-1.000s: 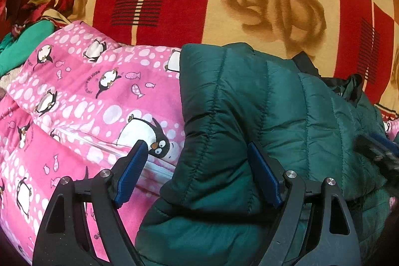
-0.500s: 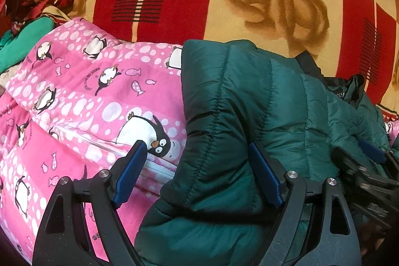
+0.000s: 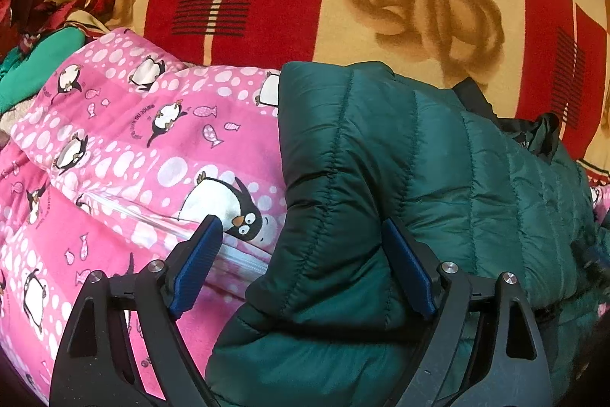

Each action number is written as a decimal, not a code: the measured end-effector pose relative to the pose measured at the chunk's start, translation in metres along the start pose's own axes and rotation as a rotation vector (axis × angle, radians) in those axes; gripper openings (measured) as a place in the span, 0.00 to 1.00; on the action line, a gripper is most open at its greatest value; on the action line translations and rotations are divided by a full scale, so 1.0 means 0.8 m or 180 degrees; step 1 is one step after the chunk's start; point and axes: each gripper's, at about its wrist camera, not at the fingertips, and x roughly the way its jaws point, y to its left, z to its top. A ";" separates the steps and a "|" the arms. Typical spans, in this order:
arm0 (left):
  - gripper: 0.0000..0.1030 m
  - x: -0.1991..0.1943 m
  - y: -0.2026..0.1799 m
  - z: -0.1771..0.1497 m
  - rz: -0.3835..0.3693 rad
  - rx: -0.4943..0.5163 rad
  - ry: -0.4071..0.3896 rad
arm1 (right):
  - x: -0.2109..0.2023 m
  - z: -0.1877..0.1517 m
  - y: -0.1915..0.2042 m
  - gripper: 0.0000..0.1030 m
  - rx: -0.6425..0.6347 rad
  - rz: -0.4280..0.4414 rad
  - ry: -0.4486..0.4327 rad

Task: Fold large clothes

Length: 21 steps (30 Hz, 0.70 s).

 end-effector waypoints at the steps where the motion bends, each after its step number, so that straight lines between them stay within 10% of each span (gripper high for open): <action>1: 0.83 -0.001 0.001 0.000 -0.0013 -0.0006 -0.0010 | 0.005 0.000 -0.003 0.84 0.0040 0.0044 0.0017; 11: 0.83 -0.058 0.006 0.011 -0.0437 -0.0206 -0.0519 | -0.037 -0.013 -0.023 0.84 0.0111 -0.0174 -0.0482; 14: 0.83 -0.051 -0.006 0.010 -0.0556 -0.0104 -0.0424 | -0.011 -0.016 -0.034 0.84 0.0221 -0.0053 -0.0149; 21: 0.83 -0.025 -0.034 -0.006 -0.0358 0.0226 -0.0165 | -0.110 -0.032 -0.067 0.84 0.0235 -0.0302 -0.0810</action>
